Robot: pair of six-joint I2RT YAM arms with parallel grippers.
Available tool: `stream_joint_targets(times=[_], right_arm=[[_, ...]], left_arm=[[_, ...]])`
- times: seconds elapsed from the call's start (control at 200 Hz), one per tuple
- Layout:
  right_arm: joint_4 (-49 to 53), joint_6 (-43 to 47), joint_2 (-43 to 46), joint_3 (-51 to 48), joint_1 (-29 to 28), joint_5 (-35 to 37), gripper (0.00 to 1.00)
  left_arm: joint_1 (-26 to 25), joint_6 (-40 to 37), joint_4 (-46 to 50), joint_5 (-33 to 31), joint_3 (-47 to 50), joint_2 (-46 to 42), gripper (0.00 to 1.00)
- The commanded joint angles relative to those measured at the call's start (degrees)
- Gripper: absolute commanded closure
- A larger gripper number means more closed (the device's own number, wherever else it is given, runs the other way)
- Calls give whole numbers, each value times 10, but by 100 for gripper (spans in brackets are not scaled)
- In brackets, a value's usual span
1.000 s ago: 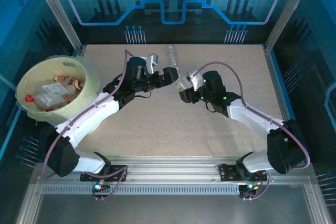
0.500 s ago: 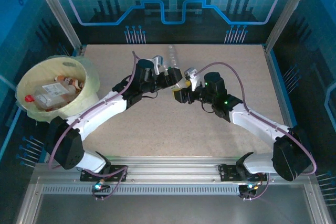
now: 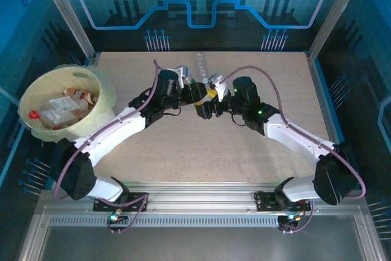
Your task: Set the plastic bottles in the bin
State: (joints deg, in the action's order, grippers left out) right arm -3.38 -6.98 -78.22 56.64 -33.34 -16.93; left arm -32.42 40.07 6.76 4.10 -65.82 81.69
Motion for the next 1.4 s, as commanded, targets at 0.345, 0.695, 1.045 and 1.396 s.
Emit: stream_joint_targets(times=[0.345, 0.695, 1.045, 1.396], right_arm=[[55, -74, -121, 70, 49, 151, 0], [186, -79, -320, 274, 57, 216, 0], [347, -120, -547, 574, 54, 281, 0], [549, -153, -752, 879, 55, 324, 10]], left_arm=[[112, -124, 192, -154, -87, -148, 45], [159, -269, 333, -333, -227, -178, 43], [311, -336, 375, -402, -286, -139, 42], [433, -284, 479, -321, -326, -48, 17]])
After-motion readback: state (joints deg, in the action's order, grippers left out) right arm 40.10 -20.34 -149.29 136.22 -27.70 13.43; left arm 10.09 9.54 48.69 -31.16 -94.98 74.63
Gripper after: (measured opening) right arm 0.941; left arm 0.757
